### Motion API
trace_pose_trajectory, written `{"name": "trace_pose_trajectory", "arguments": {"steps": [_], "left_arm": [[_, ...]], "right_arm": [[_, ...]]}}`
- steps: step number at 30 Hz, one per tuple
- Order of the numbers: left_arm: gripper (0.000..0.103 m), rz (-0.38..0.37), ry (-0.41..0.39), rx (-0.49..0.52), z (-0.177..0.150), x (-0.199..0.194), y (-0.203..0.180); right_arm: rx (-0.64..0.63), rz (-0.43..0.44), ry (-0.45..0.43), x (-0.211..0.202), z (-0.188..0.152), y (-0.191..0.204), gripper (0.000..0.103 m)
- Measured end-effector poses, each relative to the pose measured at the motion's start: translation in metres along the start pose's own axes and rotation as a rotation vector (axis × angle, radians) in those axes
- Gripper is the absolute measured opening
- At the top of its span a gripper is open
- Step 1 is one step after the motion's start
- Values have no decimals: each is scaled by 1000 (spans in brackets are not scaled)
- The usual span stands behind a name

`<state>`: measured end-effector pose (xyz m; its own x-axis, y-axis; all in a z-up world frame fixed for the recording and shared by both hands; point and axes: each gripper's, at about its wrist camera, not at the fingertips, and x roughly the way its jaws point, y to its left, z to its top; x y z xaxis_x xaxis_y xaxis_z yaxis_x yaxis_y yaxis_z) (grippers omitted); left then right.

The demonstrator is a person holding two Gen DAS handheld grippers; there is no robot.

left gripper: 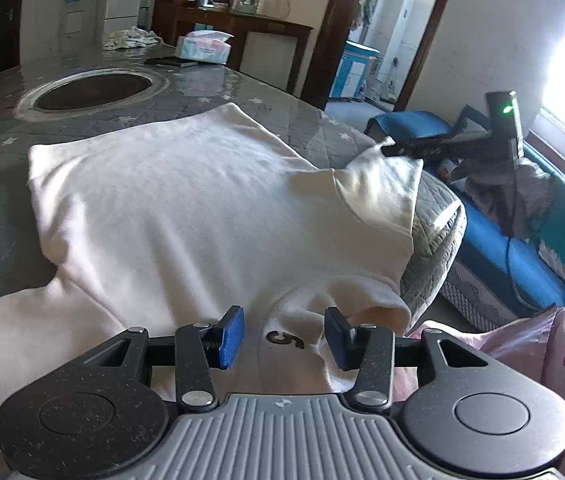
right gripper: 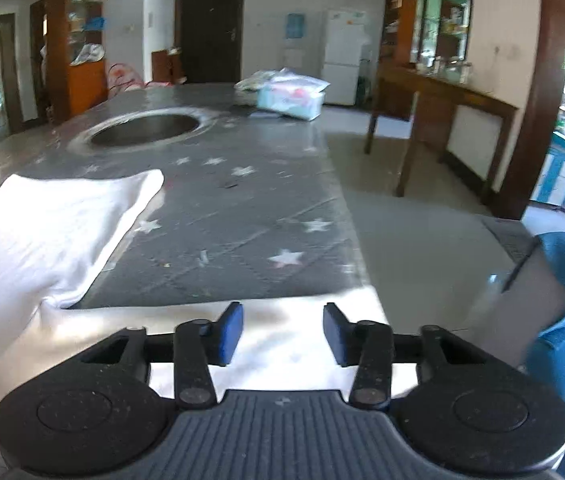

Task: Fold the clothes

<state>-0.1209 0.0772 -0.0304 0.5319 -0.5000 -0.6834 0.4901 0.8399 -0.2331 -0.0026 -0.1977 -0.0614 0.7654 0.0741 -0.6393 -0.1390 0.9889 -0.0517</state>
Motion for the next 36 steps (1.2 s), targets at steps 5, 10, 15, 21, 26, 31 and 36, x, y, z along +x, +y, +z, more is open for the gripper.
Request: {"name": "trace_pose_trajectory", "arguments": {"steps": [5, 10, 15, 21, 26, 31, 36], "left_arm": [[51, 48, -60, -44, -1, -22, 14], [51, 155, -152, -164, -2, -46, 45], [49, 247, -186, -340, -6, -47, 80], [42, 190, -243, -338, 13, -30, 79], [42, 162, -201, -342, 29, 1, 90], [36, 220, -155, -383, 26, 9, 110], [39, 232, -154, -405, 34, 1, 120]], "right_arm": [[15, 5, 16, 15, 6, 0, 55], [-23, 30, -6, 2, 10, 9, 58], [-85, 127, -48, -13, 17, 36, 63], [-178, 265, -70, -16, 29, 81, 67], [-227, 338, -39, 0, 35, 107, 68], [-252, 378, 8, 18, 38, 120, 68], [-261, 393, 53, 37, 40, 124, 68]]}}
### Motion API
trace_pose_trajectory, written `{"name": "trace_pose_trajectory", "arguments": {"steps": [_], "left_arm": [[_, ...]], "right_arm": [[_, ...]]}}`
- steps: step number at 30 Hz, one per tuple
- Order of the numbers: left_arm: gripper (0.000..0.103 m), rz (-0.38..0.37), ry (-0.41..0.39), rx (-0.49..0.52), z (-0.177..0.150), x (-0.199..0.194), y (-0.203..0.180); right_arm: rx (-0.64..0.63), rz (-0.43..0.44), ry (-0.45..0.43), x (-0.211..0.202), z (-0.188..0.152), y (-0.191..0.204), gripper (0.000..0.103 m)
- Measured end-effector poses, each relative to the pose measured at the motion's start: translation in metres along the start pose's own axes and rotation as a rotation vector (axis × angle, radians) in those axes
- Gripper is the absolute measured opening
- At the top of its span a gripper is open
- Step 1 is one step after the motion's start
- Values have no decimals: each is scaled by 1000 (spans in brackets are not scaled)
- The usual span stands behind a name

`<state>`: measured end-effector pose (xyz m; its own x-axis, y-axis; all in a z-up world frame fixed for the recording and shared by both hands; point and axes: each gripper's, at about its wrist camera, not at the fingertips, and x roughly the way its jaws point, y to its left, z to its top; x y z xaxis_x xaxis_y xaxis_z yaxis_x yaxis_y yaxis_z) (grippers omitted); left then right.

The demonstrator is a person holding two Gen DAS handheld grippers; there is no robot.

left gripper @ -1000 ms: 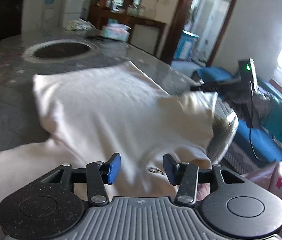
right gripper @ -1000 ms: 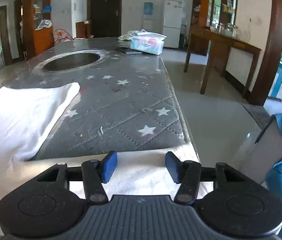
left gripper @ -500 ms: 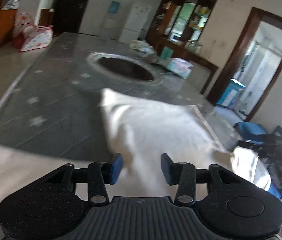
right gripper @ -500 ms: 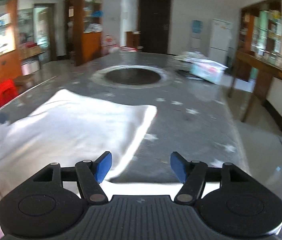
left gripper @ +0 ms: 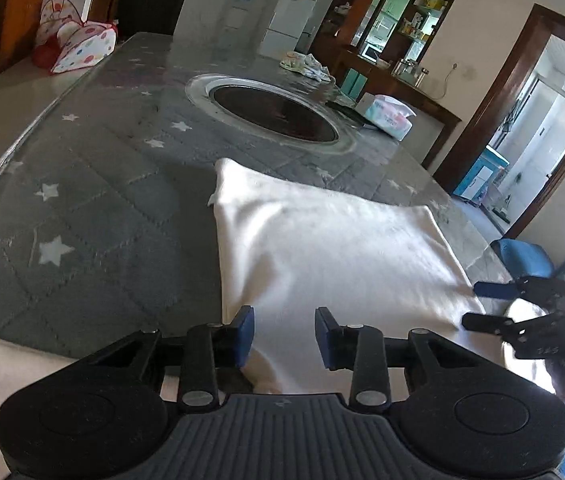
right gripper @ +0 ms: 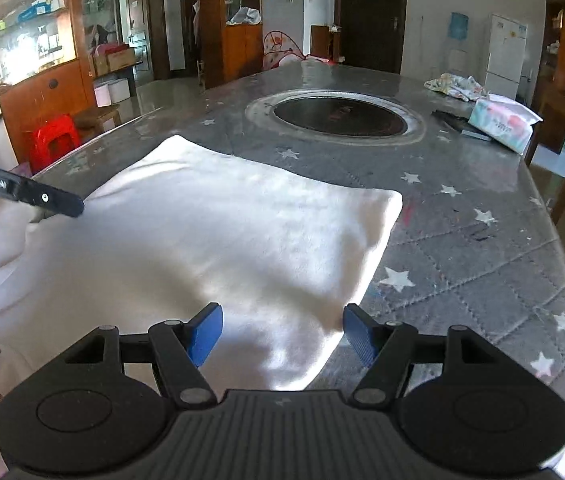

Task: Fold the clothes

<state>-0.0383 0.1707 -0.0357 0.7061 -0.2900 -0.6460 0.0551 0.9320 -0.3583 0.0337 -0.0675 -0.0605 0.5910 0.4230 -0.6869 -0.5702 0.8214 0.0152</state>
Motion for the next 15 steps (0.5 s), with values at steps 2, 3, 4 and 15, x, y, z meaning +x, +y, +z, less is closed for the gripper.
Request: {"name": "trace_pose_trajectory", "arguments": {"steps": [2, 3, 4, 15], "left_arm": [[42, 4, -9, 27, 9, 3, -5], [42, 2, -8, 36, 14, 6, -7], [42, -1, -2, 38, 19, 13, -7], [39, 93, 19, 35, 56, 57, 7]], "right_arm": [[7, 3, 0, 5, 3, -4, 68], [20, 11, -1, 8, 7, -8, 68], [23, 15, 1, 12, 10, -11, 68], [43, 4, 23, 46, 34, -39, 72]]}}
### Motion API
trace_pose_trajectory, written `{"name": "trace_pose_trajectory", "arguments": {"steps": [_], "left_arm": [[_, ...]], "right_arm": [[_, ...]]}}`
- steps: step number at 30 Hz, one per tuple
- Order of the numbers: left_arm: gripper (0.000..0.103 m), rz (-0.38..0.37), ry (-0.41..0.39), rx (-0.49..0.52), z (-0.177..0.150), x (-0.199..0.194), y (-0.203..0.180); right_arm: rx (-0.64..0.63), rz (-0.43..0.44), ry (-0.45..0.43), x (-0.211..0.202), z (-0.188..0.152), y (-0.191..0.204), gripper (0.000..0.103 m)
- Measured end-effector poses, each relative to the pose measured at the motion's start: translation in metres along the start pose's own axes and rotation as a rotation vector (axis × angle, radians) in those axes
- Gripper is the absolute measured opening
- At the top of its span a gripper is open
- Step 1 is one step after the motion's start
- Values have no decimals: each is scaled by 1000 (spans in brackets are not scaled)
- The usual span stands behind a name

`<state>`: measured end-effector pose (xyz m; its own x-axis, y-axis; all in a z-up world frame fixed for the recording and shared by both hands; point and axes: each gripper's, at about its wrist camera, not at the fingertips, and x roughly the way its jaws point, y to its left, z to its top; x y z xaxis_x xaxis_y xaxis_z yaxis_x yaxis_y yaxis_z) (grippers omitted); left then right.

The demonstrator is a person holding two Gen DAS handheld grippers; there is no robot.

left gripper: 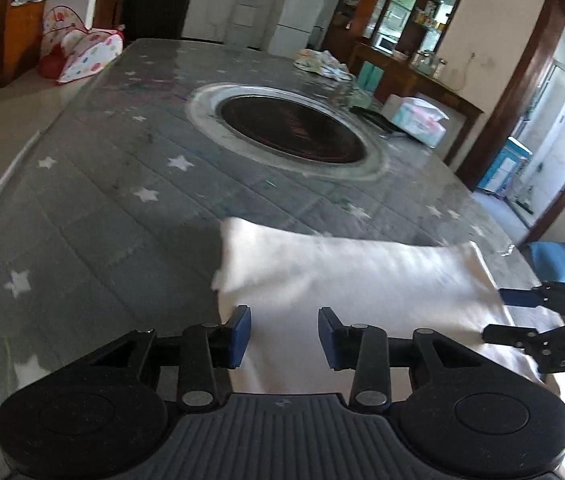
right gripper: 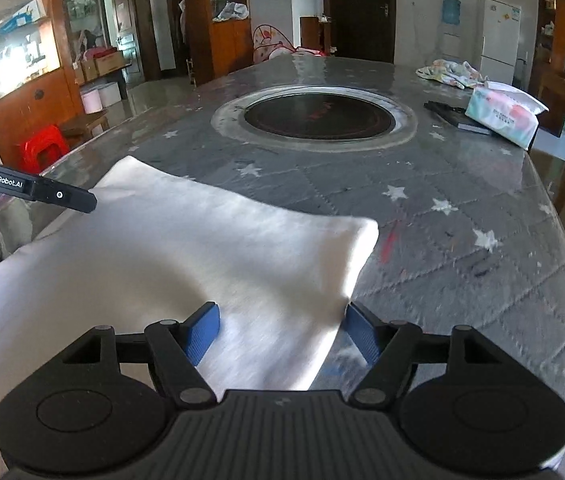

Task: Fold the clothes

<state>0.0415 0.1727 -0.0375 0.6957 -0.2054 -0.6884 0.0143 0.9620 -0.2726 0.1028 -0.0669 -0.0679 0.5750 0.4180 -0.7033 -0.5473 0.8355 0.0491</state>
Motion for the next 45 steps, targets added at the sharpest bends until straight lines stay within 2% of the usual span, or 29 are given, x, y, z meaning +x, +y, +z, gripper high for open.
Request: {"name": "trace_pose_trajectory", "arguments": {"steps": [7, 11, 14, 23, 28, 33, 37, 42, 44, 45], "left_arm": [[36, 55, -13, 47, 6, 6, -4], [37, 60, -12, 46, 6, 1, -6], [42, 61, -25, 54, 2, -10, -14], [49, -8, -21, 98, -27, -47, -59], [52, -62, -11, 128, -47, -59, -86], [56, -109, 5, 185, -62, -64, -114], [56, -129, 18, 230, -72, -63, -131], [57, -146, 26, 260, -78, -65, -144], [58, -157, 32, 274, -80, -65, -149], [58, -162, 36, 283, -82, -64, -151]], "right_arm": [[-21, -31, -11, 10, 13, -4, 72], [-29, -38, -38, -9, 11, -1, 71], [-20, -50, -51, -32, 3, -2, 71], [85, -181, -45, -103, -57, -17, 66], [178, -313, -48, -137, -98, -37, 65], [263, -415, -43, -153, -123, -63, 65], [325, -452, -38, -155, -135, -82, 62], [398, -405, -49, -156, -144, -97, 48], [407, -399, -59, -157, -145, -98, 29], [405, -401, -63, -157, -145, -98, 25]]}}
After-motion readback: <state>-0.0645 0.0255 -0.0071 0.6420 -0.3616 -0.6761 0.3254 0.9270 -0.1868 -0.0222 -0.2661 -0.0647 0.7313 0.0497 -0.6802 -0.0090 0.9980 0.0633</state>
